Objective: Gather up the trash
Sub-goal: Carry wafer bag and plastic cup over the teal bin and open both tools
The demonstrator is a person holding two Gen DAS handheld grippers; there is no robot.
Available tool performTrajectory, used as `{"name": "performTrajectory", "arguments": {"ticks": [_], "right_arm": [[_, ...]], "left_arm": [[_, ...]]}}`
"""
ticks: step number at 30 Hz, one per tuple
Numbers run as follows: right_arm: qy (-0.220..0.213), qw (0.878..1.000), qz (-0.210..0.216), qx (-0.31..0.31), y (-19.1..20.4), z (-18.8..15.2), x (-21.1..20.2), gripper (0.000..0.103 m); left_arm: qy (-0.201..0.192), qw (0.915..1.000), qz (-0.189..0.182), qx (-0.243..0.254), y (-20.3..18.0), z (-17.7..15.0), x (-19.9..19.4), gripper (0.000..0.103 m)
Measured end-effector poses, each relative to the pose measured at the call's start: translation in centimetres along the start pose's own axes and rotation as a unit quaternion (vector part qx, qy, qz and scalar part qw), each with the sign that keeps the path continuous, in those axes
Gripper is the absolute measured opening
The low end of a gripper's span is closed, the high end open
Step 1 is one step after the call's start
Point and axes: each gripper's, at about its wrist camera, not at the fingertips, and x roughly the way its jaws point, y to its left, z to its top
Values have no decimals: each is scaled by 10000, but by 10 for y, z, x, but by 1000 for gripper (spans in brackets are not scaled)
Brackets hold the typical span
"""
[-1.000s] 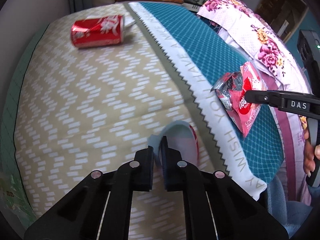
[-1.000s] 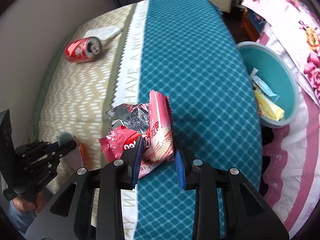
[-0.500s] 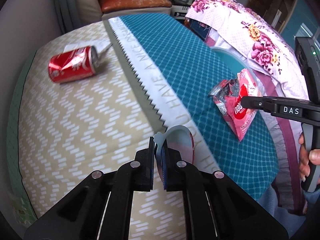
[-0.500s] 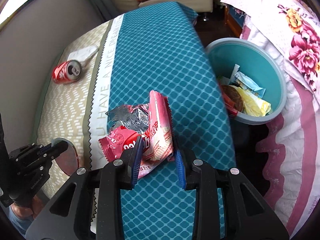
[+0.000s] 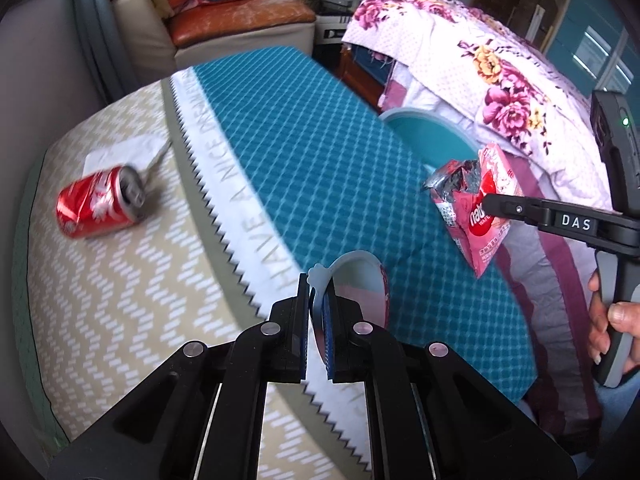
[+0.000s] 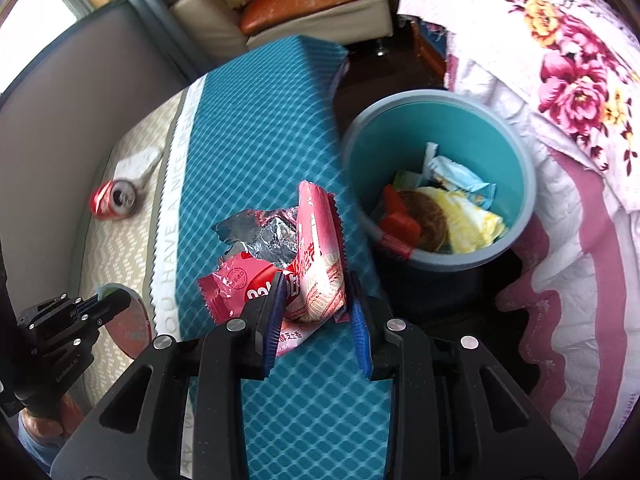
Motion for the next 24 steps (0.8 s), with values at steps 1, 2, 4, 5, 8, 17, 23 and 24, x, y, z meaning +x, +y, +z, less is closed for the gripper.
{"name": "performTrajectory", "arguments": {"ticks": [1,2,4,5,8,17,23,24], "right_arm": [[-48,10000,-7,61,-7,3,-3,29],[-64,9999,-10,77,-8,3,-3,29],[-127,9998,-17,159,-16,6,-6,29],[-160,9996,-19,212,-22,7,-8,29],[-237,9993,-21,305,-34,11,-12,29],[-626,9960,-133,621,-73,28,-32,29],[-822,9932,-206,800,-98,41,-43,29],[-835,9928,-219,835,-102,43,-44,29]], "left_arm": [[-12,10000,-15,16,-2,3,0,7],[-22,10000,-39,38,-6,8,0,7],[-32,9999,-76,83,-12,14,1,7],[-34,9999,-87,112,-15,18,1,7],[-18,9998,-96,188,-24,27,5,7],[-81,9987,-136,475,-58,64,15,7],[-96,9973,-205,704,-87,88,28,7],[-86,9970,-215,736,-91,91,31,7]]}}
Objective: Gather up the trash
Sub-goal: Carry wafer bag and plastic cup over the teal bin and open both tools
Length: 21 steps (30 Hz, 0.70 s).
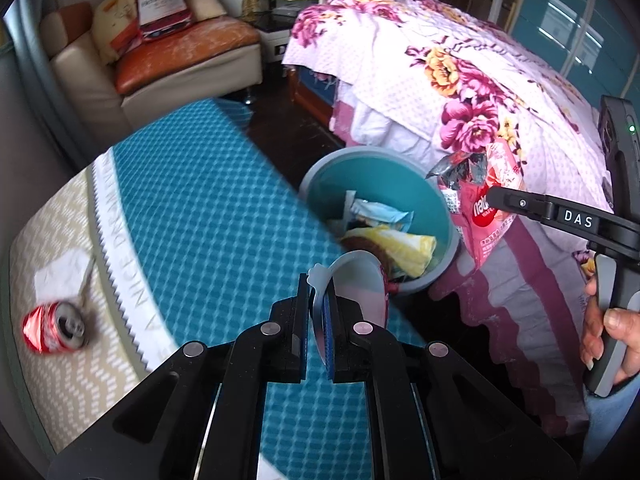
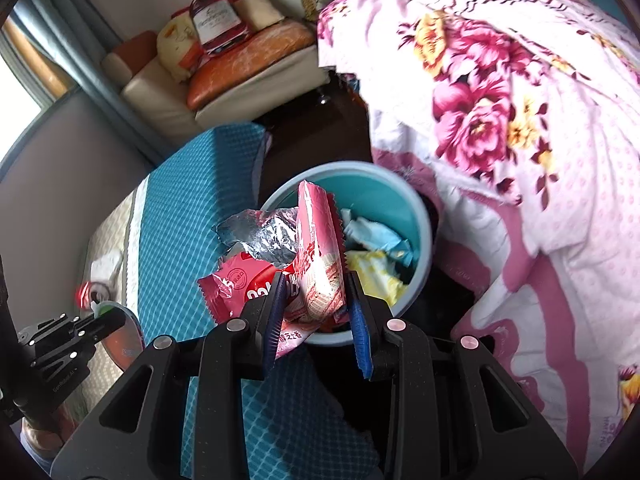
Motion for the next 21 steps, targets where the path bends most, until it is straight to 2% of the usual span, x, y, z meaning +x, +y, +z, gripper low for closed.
{"name": "performTrajectory", "arguments": {"ticks": [10,21], "right_arm": [[37,9998,-97,160,-29,21,6,29],[161,9994,-210,234,-41,27,20,30]], "left_arm": [[224,9994,-186,171,-28,31,44,7],[477,9981,-326,220,-44,43,81,7]]}}
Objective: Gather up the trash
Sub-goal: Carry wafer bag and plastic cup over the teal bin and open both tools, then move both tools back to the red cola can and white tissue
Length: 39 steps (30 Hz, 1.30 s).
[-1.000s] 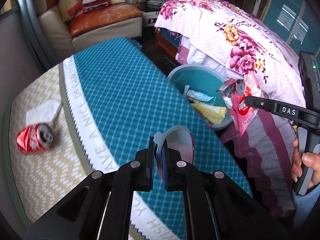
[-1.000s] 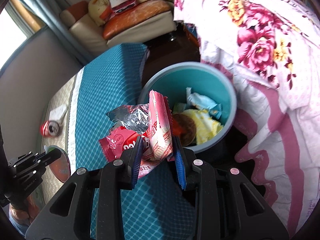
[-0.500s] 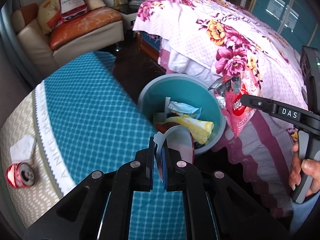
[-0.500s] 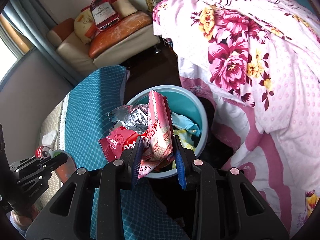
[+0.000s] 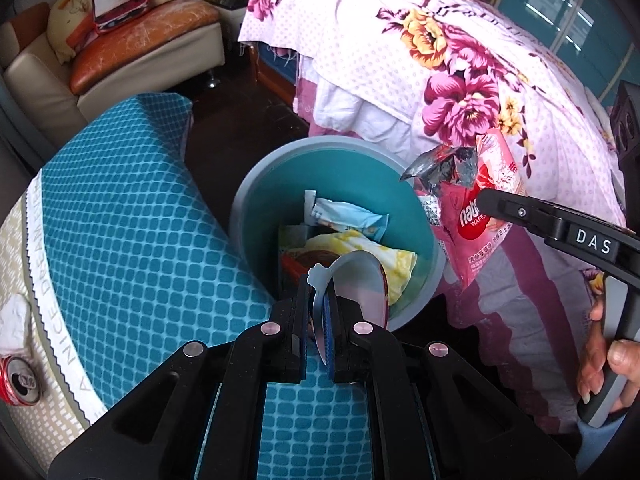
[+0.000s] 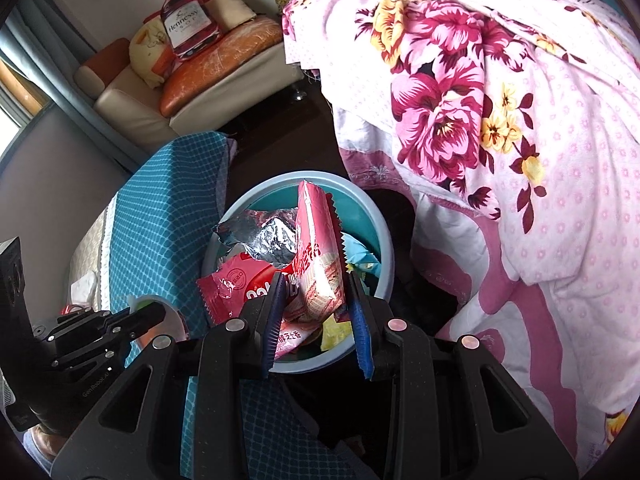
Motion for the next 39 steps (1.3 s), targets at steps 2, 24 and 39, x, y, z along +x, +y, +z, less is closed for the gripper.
{"name": "performTrajectory", "arguments": {"ticks": [2,24,39], "right_arm": [[16,10000,-11,0,0,1,2,30],[186,9998,-84,-51,3,6,22,31],[227,9994,-157,-192,16,10,28,44]], "left_arm": [[20,10000,-24,-3,-1,3,4,7],[-75,9994,53,-337,14,-3,1,81],[-103,9977,-26,-664,36,-20,-10,85]]}}
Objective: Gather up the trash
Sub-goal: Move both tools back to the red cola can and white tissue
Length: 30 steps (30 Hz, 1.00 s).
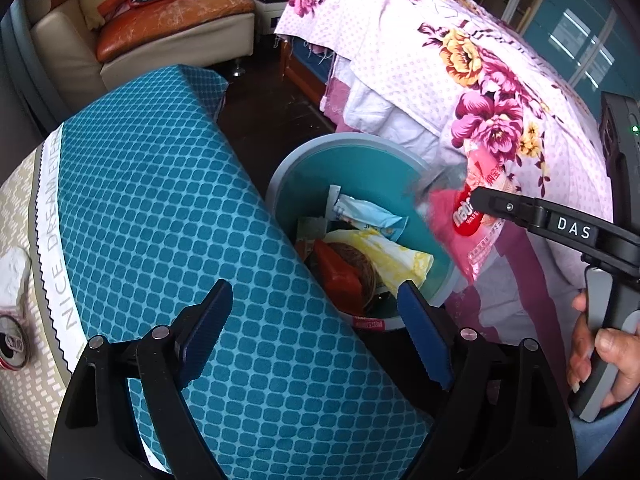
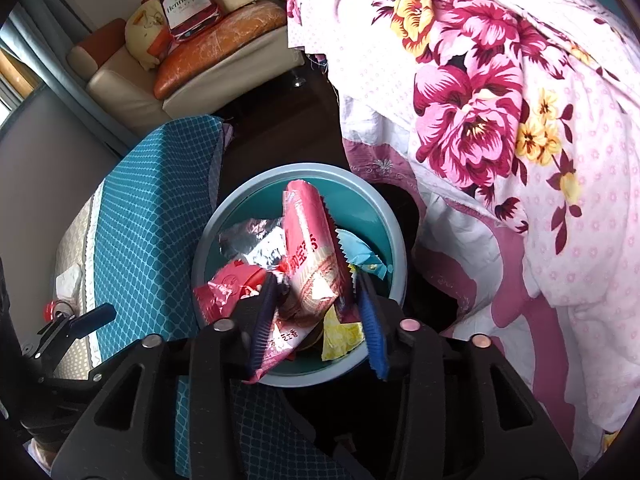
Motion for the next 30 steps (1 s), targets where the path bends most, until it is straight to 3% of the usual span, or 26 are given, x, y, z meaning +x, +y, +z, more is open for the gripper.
{"name": "performTrajectory", "arguments": {"ticks": [6,10,30], "right_arm": [[43,10000,-26,-36,3,-1,1,65],[70,9999,-89,-40,5,-3,-3,72],[143,9982,-303,-491,50,-24,-27,77]], "left_arm": [[32,10000,-25,-72,4,-5,0,86],[58,9999,-34,-113,6,-9,0,87],[-177,9989,-163,-408,39,-39,-42,90]]}}
